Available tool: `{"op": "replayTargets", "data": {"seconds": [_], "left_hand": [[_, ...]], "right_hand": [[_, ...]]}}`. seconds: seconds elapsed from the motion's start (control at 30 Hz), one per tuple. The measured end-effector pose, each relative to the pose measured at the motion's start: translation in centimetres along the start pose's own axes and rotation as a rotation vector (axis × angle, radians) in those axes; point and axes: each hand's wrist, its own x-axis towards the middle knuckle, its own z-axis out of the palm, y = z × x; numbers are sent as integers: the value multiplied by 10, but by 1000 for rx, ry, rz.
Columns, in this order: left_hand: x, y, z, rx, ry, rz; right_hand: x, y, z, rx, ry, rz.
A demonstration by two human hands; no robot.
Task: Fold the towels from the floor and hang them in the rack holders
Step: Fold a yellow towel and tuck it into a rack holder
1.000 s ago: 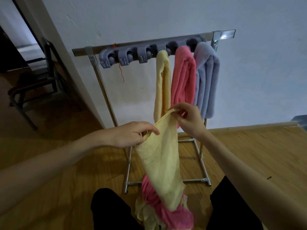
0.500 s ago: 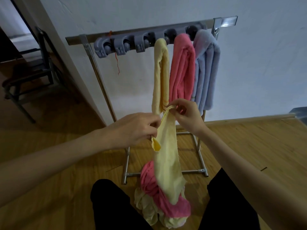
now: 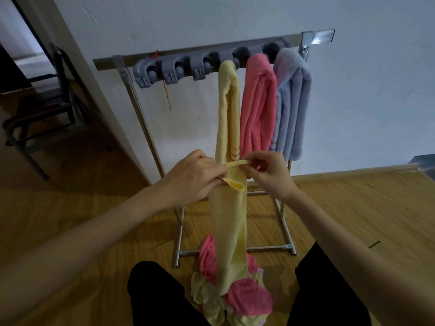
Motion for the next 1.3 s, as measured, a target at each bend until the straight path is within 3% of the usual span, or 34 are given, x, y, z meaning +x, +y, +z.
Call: {"op": "replayTargets", "data": {"seconds": [0.17, 0.57, 0.83, 1.13, 1.3], "left_hand": [[4, 0, 11, -69, 100, -133], [12, 4, 17, -55, 299, -214], [19, 7, 16, -83, 377, -291], [11, 4, 8, -106, 399, -240], [-40, 2, 47, -392, 442, -537]], "right_hand": [[-1, -4, -5, 112, -90, 9], [1, -11, -11, 393, -143, 92], [2, -14, -17, 355, -198, 48], [11, -20, -11, 207, -93, 37], [9, -24, 2, 259, -47, 106]]}}
